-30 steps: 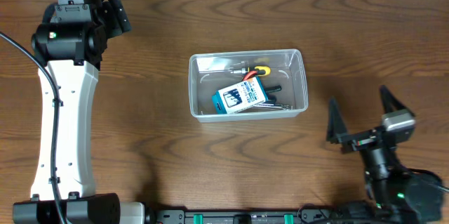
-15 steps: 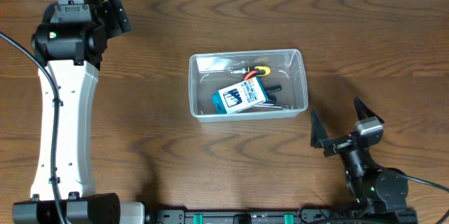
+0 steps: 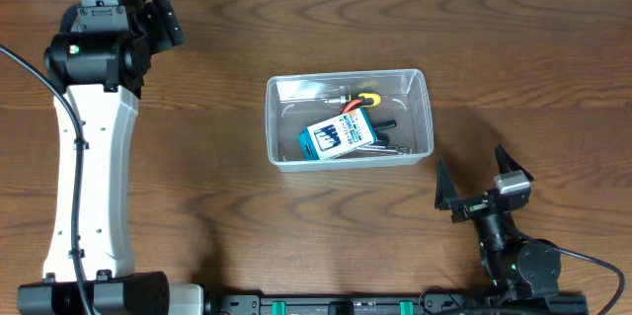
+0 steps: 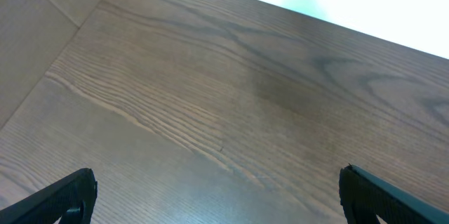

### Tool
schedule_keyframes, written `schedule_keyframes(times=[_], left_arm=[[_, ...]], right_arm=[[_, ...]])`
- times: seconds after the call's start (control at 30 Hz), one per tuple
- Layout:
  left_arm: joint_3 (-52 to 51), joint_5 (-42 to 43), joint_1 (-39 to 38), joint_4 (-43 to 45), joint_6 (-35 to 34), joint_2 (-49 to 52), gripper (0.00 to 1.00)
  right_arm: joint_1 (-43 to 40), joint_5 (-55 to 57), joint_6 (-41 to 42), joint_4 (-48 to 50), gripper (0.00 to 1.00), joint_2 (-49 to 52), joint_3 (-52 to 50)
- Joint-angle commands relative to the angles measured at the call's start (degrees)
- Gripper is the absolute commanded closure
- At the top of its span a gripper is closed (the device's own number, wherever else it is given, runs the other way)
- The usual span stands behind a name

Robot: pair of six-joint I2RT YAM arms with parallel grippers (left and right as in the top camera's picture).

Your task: Pack container

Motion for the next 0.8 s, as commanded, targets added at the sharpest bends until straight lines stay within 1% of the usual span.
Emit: schedule_keyframes(times=[0.0,0.13,0.4,0.77], left_arm=[[-0.2,-0.1,0.2,0.0,-0.3,0.3,0.02],[-0.2,-0.1,0.2,0.0,-0.3,0.3,0.02],[-0.2,-0.1,0.2,0.0,-0.3,0.3,0.02],[-0.2,-0.1,0.2,0.0,-0.3,0.3,0.02]], right_arm=[[-1.0,1.1,0.7,0.2,0.01,-0.8,-1.4],[-1.8,1.1,0.7,-0.1,0.01,-0.8,-2.6],[-3.2,2.8,0.0,-4.0,0.01,-0.8,-2.6],[-3.2,2.8,0.0,-4.2,0.01,-0.8,-2.6]])
